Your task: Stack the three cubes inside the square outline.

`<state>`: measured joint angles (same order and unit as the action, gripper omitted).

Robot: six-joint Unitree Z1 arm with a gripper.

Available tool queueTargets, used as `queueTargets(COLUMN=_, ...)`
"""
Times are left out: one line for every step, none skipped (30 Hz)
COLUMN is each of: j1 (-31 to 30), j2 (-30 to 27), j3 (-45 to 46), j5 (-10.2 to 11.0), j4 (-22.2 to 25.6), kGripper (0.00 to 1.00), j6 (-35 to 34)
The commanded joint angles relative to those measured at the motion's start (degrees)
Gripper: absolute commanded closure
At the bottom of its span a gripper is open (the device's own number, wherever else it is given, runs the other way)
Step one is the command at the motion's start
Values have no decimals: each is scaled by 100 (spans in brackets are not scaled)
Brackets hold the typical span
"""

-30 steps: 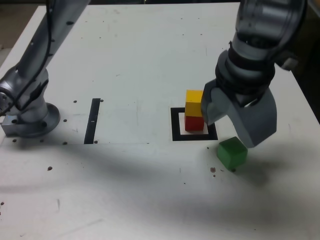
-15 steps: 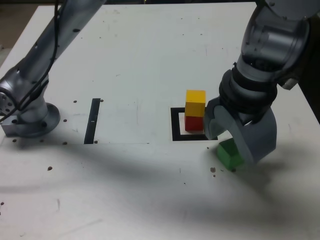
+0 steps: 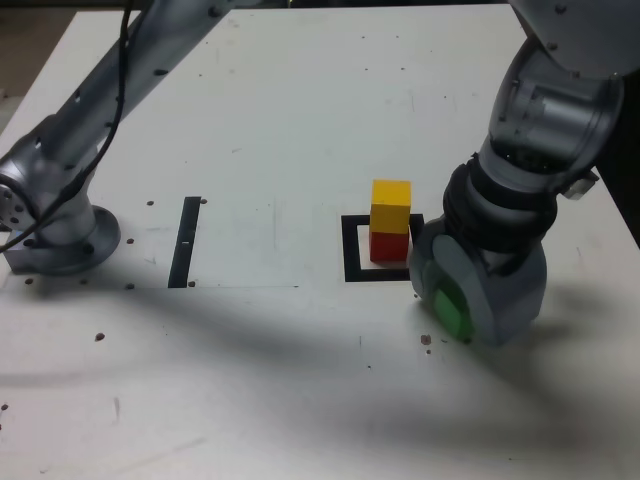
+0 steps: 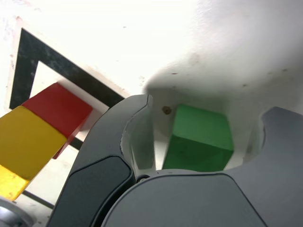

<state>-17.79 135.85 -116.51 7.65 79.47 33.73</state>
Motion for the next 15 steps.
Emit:
queueTargets(j1=-29, j2=22, j3=-29, j5=9, j4=-44, kGripper=57, j6=4)
queueTargets(j1=-35, j2=20, j3=-29, j5=9, j4=-57, kGripper=59, j6=10)
queueTargets(j1=-40, j2=20, j3=-29, j5=9, j4=-64, kGripper=60, j6=14)
queueTargets(j1=-44, j2=19, j3=-29, j5=9, j4=-64, kGripper=61, j6=17)
queueTargets(j1=-46, j2=19, j3=-28, j5=9, j4=-60, kGripper=61, j6=19)
queueTargets(j1=-47, j2=20, j3=-28, j5=9, j4=-55, kGripper=61, j6=20)
queueTargets(j1=-48, j2=19, j3=-28, j5=9, j4=-50, kGripper=61, j6=20)
queueTargets(j1=-49, j2=18, j3=-27, j5=9, j4=-45, kGripper=62, j6=20)
queueTargets(j1=-49, j2=17, j3=-25, j5=9, j4=-40, kGripper=62, j6=20)
queueTargets(j1=-49, j2=15, j3=-24, j5=9, j4=-36, kGripper=62, j6=20)
queueTargets(j1=-49, j2=11, j3=-23, j5=9, j4=-31, kGripper=62, j6=20)
queueTargets(j1=-49, j2=6, j3=-22, j5=9, j4=-26, kGripper=62, j6=20)
queueTargets(j1=-49, j2=0, j3=-21, j5=10, j4=-21, kGripper=62, j6=20)
queueTargets(j1=-49, j2=-8, j3=-20, j5=13, j4=-15, kGripper=62, j6=20)
queueTargets(j1=-49, j2=-18, j3=-20, j5=16, j4=-5, kGripper=62, j6=19)
